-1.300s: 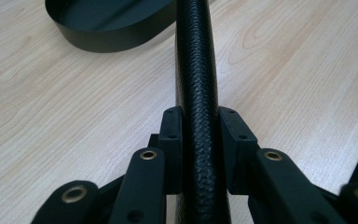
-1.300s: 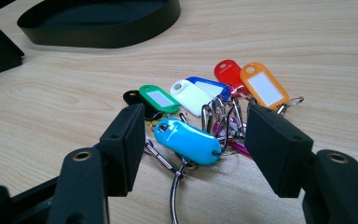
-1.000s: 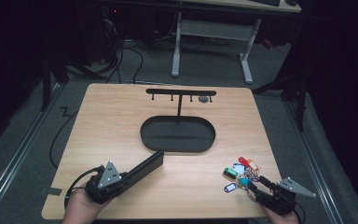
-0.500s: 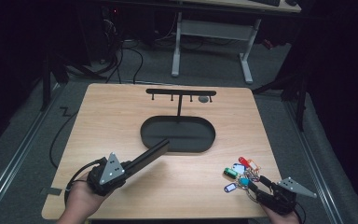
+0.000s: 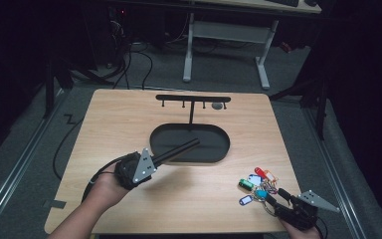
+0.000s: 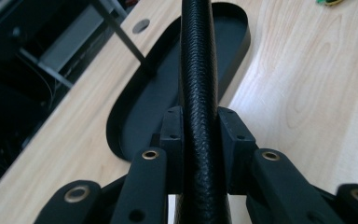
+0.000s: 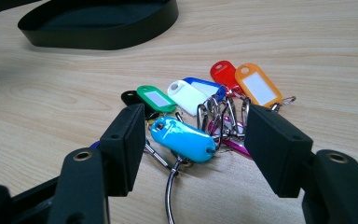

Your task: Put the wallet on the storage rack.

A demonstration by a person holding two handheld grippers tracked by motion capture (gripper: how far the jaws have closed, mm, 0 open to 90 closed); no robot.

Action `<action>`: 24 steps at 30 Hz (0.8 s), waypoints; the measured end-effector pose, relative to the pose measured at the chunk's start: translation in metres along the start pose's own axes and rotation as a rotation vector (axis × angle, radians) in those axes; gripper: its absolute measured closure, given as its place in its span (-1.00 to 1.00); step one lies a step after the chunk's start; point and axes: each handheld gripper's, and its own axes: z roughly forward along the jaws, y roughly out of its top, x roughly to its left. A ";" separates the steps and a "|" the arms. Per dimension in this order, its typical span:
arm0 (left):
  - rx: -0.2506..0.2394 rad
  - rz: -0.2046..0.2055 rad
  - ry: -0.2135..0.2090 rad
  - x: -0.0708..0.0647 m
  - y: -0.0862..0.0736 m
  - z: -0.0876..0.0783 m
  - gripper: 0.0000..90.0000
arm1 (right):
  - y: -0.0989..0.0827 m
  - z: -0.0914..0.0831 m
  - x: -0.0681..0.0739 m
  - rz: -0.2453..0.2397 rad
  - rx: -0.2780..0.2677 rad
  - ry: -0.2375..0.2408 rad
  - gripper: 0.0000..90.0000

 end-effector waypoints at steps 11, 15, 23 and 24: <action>0.025 0.116 0.005 0.014 0.018 0.038 0.66 | -0.001 0.001 0.008 -0.049 0.004 0.014 -0.15; 0.032 0.156 0.013 0.017 0.023 0.046 0.66 | -0.002 0.003 0.009 -0.056 0.008 0.019 -0.15; 0.051 0.231 0.017 0.026 0.032 0.065 0.66 | -0.002 0.001 0.007 -0.050 0.003 0.018 -0.15; 0.054 0.219 0.015 0.027 0.033 0.068 0.66 | -0.003 0.001 0.006 -0.049 0.002 0.018 -0.15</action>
